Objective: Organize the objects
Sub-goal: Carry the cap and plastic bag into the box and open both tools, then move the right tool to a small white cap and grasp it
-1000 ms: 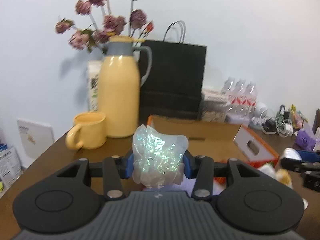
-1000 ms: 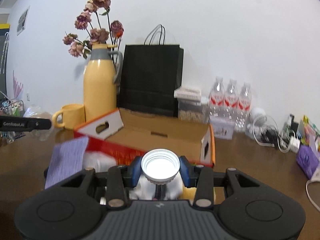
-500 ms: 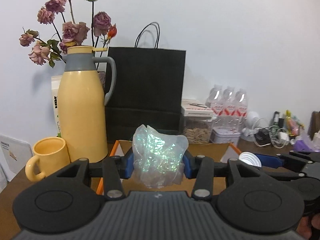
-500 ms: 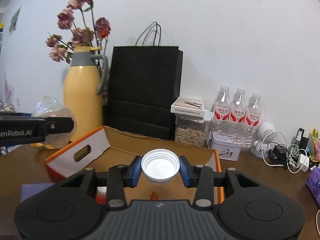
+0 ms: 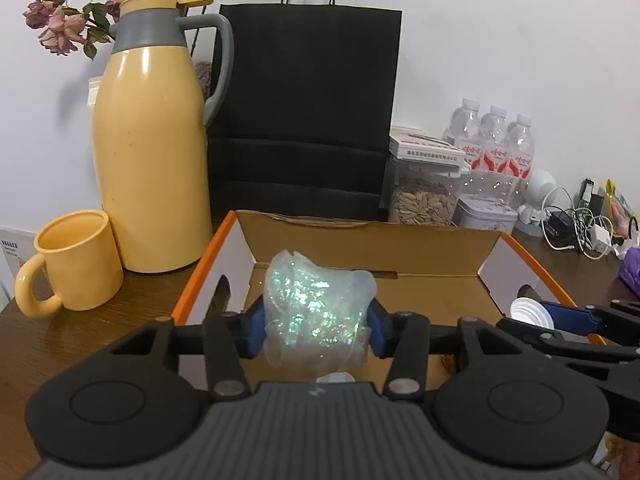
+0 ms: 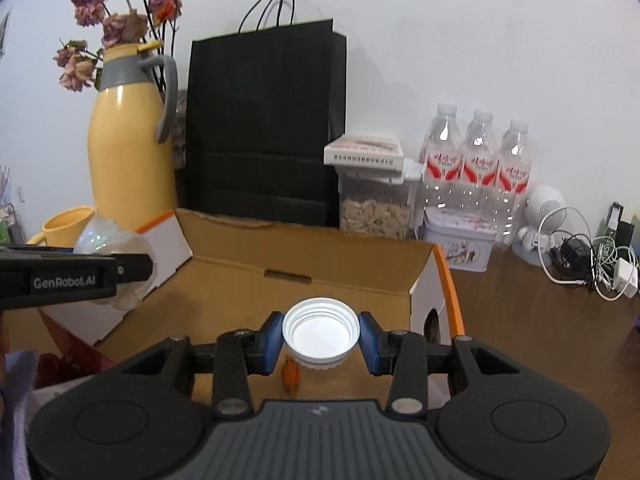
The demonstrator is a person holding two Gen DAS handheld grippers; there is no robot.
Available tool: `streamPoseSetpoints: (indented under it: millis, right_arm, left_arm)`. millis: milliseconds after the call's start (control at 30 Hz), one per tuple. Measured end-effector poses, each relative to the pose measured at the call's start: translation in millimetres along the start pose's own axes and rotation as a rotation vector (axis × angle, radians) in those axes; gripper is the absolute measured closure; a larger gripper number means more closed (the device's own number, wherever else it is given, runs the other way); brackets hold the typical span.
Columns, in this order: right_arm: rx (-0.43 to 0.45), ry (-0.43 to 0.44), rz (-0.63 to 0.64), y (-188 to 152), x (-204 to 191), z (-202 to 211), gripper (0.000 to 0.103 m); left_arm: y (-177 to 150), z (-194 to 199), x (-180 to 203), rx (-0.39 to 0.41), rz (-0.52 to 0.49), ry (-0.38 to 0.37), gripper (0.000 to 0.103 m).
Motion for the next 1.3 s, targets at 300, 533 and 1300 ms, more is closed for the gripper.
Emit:
streamPoseSetpoints:
  millis: [300,533,1300]
  right_arm:
    - [-0.004,-0.02,-0.001,-3,-2,2,0.0]
    - [-0.004,-0.016,-0.006,-3,-2,4,0.0]
    - [0.13,0.023,0.006,8,1,85,0.0]
  left_arm:
    - [8,11,2,0.081,0.02,0.02,0.0]
    - [12,17,4,0.097,0.024,0.01,0.0]
    - [11,83,-9,0.167,0.048,-0.016,0.0]
Point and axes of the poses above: each gripper's, at about its wrist camera, not at the fingertips, and z roughly against the way its jaws point, x to its right, y to its top, the point moved 6 cm from there along -z, roughly the way its jaws point, and after that the axes turned 3 degrees about -z, right-handed, at the moved point
